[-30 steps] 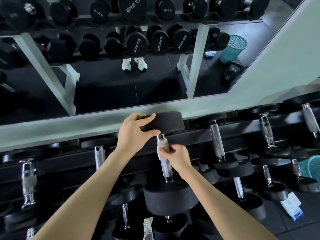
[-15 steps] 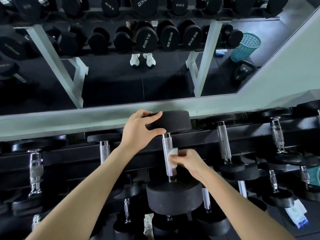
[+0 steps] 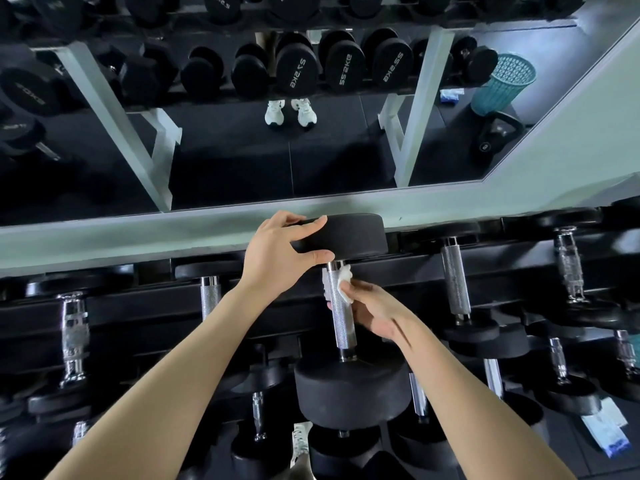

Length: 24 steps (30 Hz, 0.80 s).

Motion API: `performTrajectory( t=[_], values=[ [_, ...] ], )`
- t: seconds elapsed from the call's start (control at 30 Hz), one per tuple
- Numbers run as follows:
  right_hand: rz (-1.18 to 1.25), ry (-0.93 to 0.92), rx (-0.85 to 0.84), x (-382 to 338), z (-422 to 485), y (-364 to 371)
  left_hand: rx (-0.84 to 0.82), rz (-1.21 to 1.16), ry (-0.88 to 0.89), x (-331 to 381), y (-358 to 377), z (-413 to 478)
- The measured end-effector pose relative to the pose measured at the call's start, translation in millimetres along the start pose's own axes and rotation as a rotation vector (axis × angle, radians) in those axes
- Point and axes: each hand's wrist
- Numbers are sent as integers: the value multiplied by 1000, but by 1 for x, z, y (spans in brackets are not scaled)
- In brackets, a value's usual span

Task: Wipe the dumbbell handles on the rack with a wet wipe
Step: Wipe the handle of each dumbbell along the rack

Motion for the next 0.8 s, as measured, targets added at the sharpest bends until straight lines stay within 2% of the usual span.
performTrajectory(
  t=[0.1, 0.3, 0.47, 0.57, 0.67, 0.8],
  values=[
    [-3, 2, -34, -3, 2, -3, -1, -1, 8, 0, 0, 0],
    [14, -146, 14, -25, 5, 8, -7, 3, -3, -1, 0, 1],
    [-222, -179, 141, -7, -7, 11, 1, 16, 3, -2, 0, 1],
    [-361, -238, 136, 8, -19, 5, 4, 14, 5, -3, 1, 1],
    [-384, -281, 146, 5, -23, 8, 13, 19, 16, -3, 2, 1],
    [-358, -361, 238, -22, -10, 16, 16, 12, 17, -4, 2, 1]
  ],
)
Point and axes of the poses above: each hand's wrist, its own z-axis towards the middle knuckle, its own y-axis out of the palm, x = y × z, and after that the axes turned 9 degrees about -z, right-handed
